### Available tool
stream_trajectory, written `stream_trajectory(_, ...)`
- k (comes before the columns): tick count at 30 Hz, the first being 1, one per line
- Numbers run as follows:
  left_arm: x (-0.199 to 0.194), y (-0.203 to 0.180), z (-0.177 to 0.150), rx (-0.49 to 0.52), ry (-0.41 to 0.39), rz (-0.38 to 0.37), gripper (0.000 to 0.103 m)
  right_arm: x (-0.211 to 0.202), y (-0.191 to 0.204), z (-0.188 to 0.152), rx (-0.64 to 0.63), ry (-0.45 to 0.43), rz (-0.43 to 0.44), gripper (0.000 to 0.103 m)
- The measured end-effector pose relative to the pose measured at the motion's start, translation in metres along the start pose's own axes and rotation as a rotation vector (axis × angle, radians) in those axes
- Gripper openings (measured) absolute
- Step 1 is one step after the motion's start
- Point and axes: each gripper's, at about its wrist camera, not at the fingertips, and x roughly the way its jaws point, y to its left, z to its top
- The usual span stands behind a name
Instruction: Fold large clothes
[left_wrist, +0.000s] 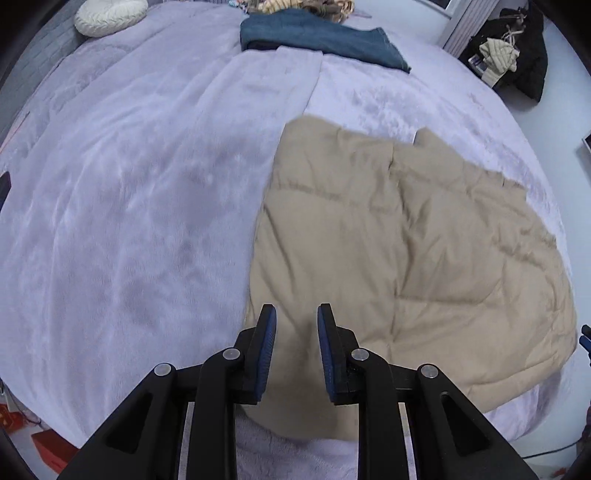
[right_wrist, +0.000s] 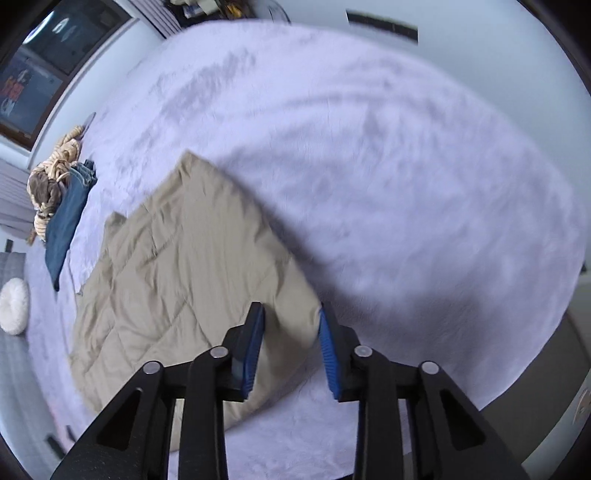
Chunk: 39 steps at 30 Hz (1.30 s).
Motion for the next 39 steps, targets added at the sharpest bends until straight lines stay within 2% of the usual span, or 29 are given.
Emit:
stream_trajectory(3, 0.012, -0.009, 0.027, 0.030, -0.016, -0.009, 0.024, 0.007, 0.019, 0.006, -0.101, 0.027, 0.033, 0.030)
stream_trajectory(5, 0.035, -0.011, 0.035, 0.030, 0.029, 0.012, 0.024, 0.031, 0.032, 0.005, -0.147, 0.093, 0.022, 0.030)
stream_trajectory(8, 0.069, -0.006, 0.031, -0.017, 0.100, 0.039, 0.024, 0.062, 0.034, 0.000, -0.158, 0.135, -0.040, 0.029)
stream_trajectory(9, 0.074, -0.007, 0.027, -0.024, 0.104, 0.041, 0.024, 0.071, 0.032, -0.001, -0.159, 0.148, -0.058, 0.027)
stream_trajectory(14, 0.085, -0.003, 0.024, 0.006, 0.118, 0.063, 0.026, 0.096, 0.023, 0.008, -0.190, 0.147, -0.147, 0.026)
stream_trajectory(17, 0.079, 0.005, 0.029, -0.024, 0.127, 0.082, 0.026, 0.098, 0.017, 0.018, -0.144, 0.179, -0.137, 0.026)
stream_trajectory(18, 0.075, 0.008, 0.029, -0.035, 0.124, 0.090, 0.026, 0.094, 0.018, 0.020, -0.146, 0.177, -0.132, 0.029)
stream_trajectory(24, 0.034, 0.005, 0.021, -0.057, 0.092, 0.104, 0.026, 0.061, 0.026, 0.013, -0.161, 0.157, -0.083, 0.031)
stream_trajectory(28, 0.003, -0.009, 0.009, -0.040, 0.061, 0.112, 0.026, 0.040, 0.035, 0.004, -0.174, 0.159, -0.003, 0.047)
stream_trajectory(29, -0.002, -0.014, 0.007, -0.036, 0.057, 0.106, 0.027, 0.036, 0.039, 0.001, -0.186, 0.163, 0.017, 0.048)
stream_trajectory(30, -0.006, -0.019, 0.006, -0.035, 0.056, 0.096, 0.032, 0.032, 0.040, -0.002, -0.196, 0.167, 0.033, 0.050)
stream_trajectory(31, -0.010, -0.021, 0.003, -0.035, 0.054, 0.090, 0.065, 0.030, 0.044, -0.005, -0.207, 0.176, 0.052, 0.053)
stream_trajectory(32, -0.016, -0.025, 0.000, -0.037, 0.039, 0.096, 0.103, 0.027, 0.048, -0.008, -0.215, 0.185, 0.069, 0.054)
stream_trajectory(34, -0.031, -0.034, -0.007, -0.024, -0.017, 0.125, 0.103, 0.024, 0.057, -0.015, -0.233, 0.198, 0.101, 0.057)
stream_trajectory(39, -0.043, -0.053, -0.021, -0.028, -0.012, 0.087, 0.103, 0.015, 0.069, -0.029, -0.287, 0.218, 0.147, 0.067)
